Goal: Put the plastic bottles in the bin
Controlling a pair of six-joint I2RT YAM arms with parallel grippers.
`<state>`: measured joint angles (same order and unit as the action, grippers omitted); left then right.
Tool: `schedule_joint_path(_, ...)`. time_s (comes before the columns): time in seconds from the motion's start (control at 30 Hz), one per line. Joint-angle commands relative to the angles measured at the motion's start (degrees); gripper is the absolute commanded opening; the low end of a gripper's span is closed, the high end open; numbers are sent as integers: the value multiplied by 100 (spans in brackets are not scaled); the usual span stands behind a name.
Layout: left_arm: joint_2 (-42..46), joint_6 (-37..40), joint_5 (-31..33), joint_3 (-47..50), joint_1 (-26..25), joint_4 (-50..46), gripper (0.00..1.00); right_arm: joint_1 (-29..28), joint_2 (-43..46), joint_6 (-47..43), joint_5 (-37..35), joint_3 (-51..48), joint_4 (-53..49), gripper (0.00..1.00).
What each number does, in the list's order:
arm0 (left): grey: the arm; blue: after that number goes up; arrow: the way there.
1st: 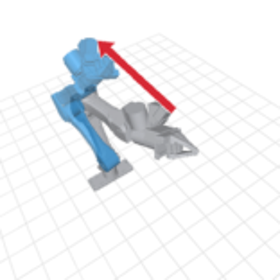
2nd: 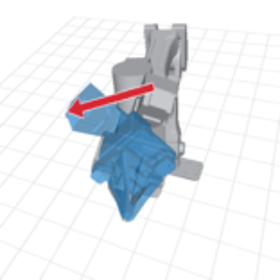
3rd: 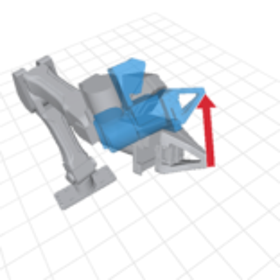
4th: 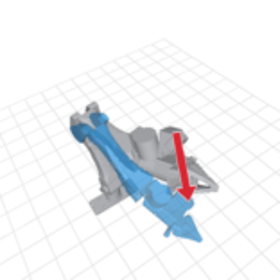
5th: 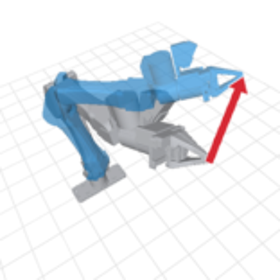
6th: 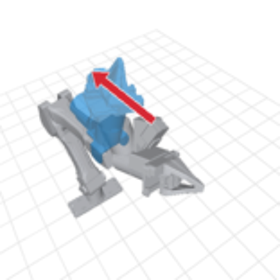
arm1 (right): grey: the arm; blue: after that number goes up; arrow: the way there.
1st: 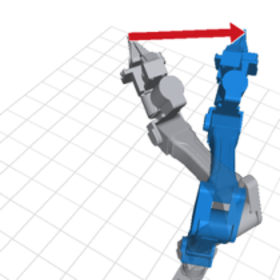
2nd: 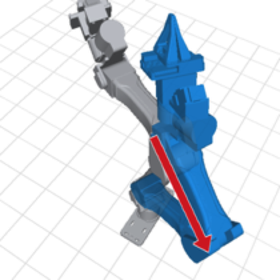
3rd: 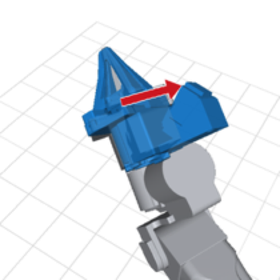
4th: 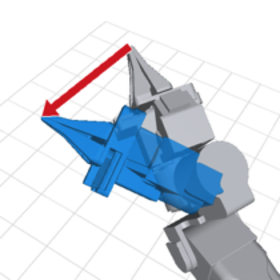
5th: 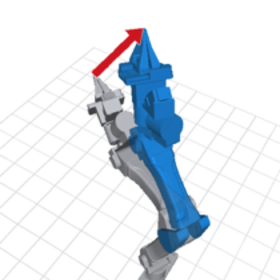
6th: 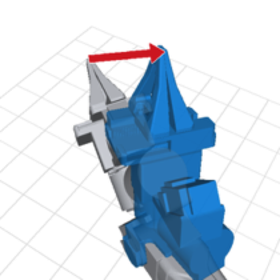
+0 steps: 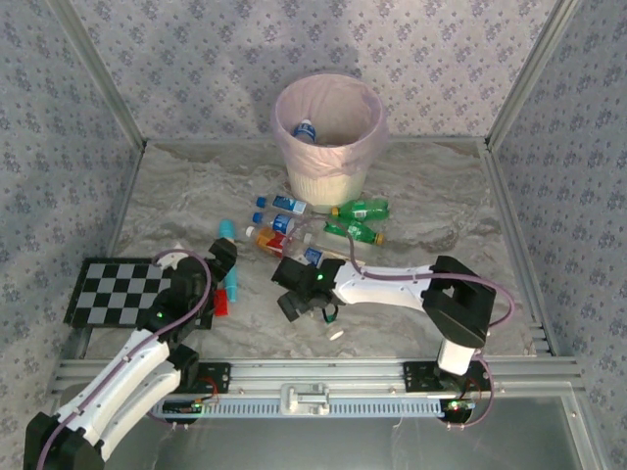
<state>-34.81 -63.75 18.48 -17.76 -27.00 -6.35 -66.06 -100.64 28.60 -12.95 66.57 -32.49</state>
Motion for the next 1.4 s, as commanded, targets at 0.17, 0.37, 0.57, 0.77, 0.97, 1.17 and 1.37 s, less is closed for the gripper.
schedule_joint_path(0.17, -318, -99, -202, -69, -5, 246, 100, -53, -281, -100, -130, 313, -373, 90)
schedule_joint_path(0.37, -393, -45, -236, -149, -15, 249, 100, -48, -265, -100, -137, 270, -337, 73)
schedule_joint_path(0.57, -395, -60, -248, -140, -33, 240, 100, -51, -229, -118, -127, 225, -275, 60)
schedule_joint_path(0.77, -384, -37, -288, -140, -51, 247, 100, -28, -3, -198, -104, 225, -223, 53)
schedule_joint_path(0.97, -571, 369, -533, -350, -94, 354, 100, 212, 738, -668, 275, 31, 348, 52)
schedule_joint_path(1.17, -871, 647, -602, -587, -250, 464, 100, 762, 1530, -1242, 659, 392, 715, 51)
schedule_joint_path(1.37, -1283, 830, -608, -808, -547, 626, 100, 1663, 2155, -1535, 1409, 676, 1651, 49)
